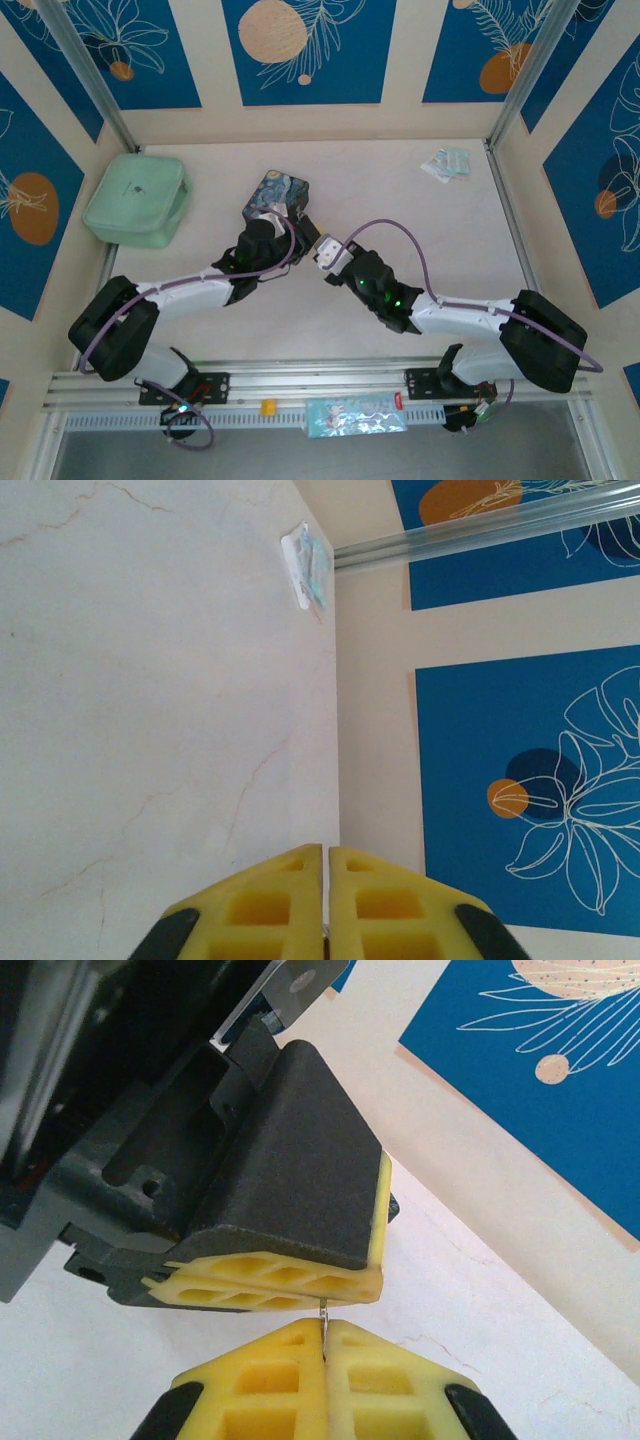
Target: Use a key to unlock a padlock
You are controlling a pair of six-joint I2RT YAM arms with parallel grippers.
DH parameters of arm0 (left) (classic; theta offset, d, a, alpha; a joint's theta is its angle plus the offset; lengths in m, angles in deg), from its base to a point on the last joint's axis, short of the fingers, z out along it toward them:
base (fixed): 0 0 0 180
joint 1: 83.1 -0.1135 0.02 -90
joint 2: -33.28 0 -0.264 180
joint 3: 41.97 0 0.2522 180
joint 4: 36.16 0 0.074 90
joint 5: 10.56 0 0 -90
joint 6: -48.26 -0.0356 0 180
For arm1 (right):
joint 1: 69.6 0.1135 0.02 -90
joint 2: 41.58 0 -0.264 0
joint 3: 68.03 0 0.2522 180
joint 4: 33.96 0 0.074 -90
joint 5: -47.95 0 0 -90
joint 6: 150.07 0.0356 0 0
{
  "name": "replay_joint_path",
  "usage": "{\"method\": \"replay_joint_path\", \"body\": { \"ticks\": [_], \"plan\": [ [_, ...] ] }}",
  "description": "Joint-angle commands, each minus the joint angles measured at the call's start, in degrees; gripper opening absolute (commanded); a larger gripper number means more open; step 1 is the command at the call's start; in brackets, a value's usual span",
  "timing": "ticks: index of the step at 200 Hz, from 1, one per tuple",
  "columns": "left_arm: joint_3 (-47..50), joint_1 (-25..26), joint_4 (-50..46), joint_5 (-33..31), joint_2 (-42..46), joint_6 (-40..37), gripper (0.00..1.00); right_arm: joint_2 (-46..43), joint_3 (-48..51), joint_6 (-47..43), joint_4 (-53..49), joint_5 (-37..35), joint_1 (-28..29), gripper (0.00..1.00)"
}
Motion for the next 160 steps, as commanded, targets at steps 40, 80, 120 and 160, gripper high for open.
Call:
{"method": "replay_joint_path", "body": {
  "ticks": [40, 80, 120, 160],
  "plan": [
    [-0.5, -0.5, 2.0, -0.5, 0.1, -4.2, 0.0, -10.9, -1.0, 14.4, -10.0, 9.9, -2.7, 0.35],
    [0.4, -1.0, 8.8, 1.1, 0.0, -10.3, 0.0, -20.8, -0.5, 44.0, -20.4, 34.8, -22.8, 0.46],
    [-1.9, -1.3, 17.3, 8.0, -1.6, -16.6, 0.0, -19.7, 0.0, 63.2, -17.9, 56.3, -36.2, 0.5],
    [-3.9, -1.3, 27.4, 13.9, -5.9, -16.7, 0.0, -15.0, 1.3, 74.6, -4.8, 66.2, -38.7, 0.49]
  ]
}}
